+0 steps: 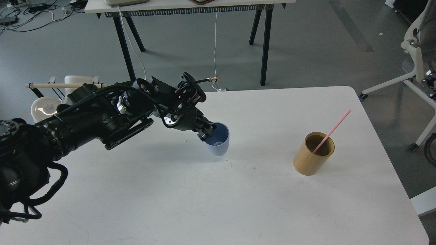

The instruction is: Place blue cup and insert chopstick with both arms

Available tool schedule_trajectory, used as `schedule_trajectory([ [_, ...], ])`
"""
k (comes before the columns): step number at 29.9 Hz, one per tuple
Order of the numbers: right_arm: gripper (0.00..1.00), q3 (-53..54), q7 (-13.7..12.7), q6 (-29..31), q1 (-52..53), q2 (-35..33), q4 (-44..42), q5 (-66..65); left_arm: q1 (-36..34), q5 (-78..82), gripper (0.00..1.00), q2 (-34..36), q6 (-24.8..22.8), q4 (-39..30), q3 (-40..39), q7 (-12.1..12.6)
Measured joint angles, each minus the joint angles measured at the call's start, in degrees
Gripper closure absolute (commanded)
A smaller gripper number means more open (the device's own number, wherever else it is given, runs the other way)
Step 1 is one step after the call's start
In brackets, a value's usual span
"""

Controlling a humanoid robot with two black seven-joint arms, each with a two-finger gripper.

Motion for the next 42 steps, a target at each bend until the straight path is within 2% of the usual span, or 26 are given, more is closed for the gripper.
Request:
schedule_trajectory([
  [4, 0.01, 0.01, 0.0, 0.0, -0.17, 0.12, -0.05, 0.02, 0.98, 0.06, 0.95, 0.14, 0.0, -0.07, 0.09, 0.0],
  [10, 0.01, 0.04, 0.0, 0.0, -0.28, 0.14, -0.07, -0.04, 2.02, -0.55, 0.83, 0.54, 0.0, -0.25, -0.17, 0.0],
  [11, 0.01, 0.04, 0.0, 0.0, -0.28, 0.16, -0.07, -0.05, 2.23, -0.65, 0.78, 0.63, 0.0, -0.45, -0.19, 0.0],
  [14, 0.01, 0.0, 0.0, 0.0, -0.27, 0.22, -0.06, -0.05, 2.67, -1.39, 0.44, 1.34, 0.0, -1.64, -0.47, 0.0],
  [18, 0.01, -0.17, 0.0, 0.0, -0.2, 0.23, 0.02, -0.05, 3.07, -7.96, 0.27, 2.63, 0.0, -4.51, -4.12, 0.0],
  [21, 0.01, -0.25, 0.0, 0.0, -0.2, 0.22, 0.11, -0.05, 3.27, -14.91, 0.19, 4.58, 0.0, -5.94, -6.01, 0.01],
  [25, 0.01, -1.14, 0.0, 0.0, -0.01, -0.15, 1.52, -0.66, 3.34, -23.55, 0.15, 7.51, 0.0, -6.36, -8.75, 0.01],
  [29, 0.01, -3.61, 0.0, 0.0, 0.01, -3.18, 6.59, -4.01, 4.62, -39.92, 0.13, 11.37, 0.0, -6.36, -12.59, 0.02],
  [35, 0.02, -5.0, 0.0, 0.01, 0.38, -12.38, 18.38, -24.99, 6.94, -72.58, 0.11, 16.69, 0.0, -6.36, -15.07, 0.02],
  [42, 0.02, -5.57, 0.01, -0.66, -1.66, -23.89, 36.44, -51.71, 9.15, -96.01, 0.11, 18.5, 0.0, -6.52, -22.18, 0.02],
])
